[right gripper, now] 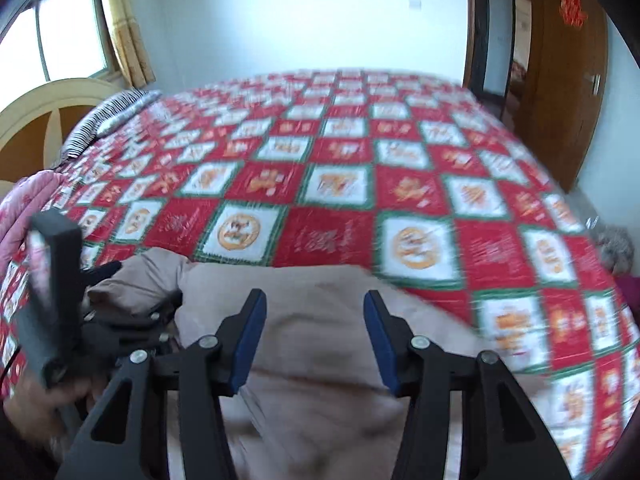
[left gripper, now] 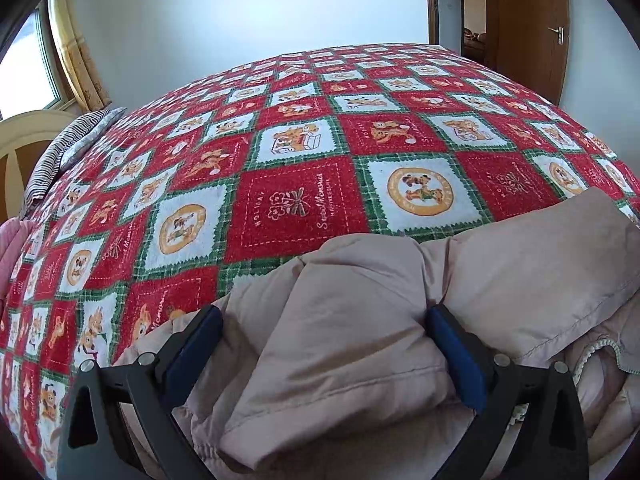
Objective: Fold large clothes
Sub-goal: 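Grasp the folded jacket edge with the left tool while the right tool grasps it too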
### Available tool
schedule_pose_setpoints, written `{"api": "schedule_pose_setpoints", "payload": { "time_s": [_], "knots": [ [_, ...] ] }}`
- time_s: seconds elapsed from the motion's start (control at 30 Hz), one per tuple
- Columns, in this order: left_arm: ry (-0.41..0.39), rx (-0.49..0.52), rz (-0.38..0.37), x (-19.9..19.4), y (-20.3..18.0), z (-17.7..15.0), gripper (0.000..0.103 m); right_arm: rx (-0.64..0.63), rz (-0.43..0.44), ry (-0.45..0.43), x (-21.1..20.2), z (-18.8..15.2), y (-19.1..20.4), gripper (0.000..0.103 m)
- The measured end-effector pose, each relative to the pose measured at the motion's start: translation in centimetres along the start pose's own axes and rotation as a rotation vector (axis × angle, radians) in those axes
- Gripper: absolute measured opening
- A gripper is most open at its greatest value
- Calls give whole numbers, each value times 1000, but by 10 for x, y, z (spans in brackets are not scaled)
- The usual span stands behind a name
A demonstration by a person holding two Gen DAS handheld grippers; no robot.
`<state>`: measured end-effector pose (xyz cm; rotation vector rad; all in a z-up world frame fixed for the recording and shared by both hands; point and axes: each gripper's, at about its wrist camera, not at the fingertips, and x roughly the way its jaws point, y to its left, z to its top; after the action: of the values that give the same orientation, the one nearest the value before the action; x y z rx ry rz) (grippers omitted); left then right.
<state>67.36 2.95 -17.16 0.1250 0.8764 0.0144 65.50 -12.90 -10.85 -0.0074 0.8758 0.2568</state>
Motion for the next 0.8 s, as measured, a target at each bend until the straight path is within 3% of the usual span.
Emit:
{"api": "schedule_pose_setpoints", "payload": {
  "time_s": [0.13, 0.43, 0.8],
  "knots": [
    [23, -36, -35, 6, 7, 0, 102, -21, -40, 53, 38, -8, 12, 53],
    [41, -58, -64, 11, 9, -1, 102, -68, -105, 96, 54, -25, 15, 53],
    [51, -44, -49, 15, 8, -2, 102, -87, -144, 81, 59, -31, 20, 53]
  ]
}}
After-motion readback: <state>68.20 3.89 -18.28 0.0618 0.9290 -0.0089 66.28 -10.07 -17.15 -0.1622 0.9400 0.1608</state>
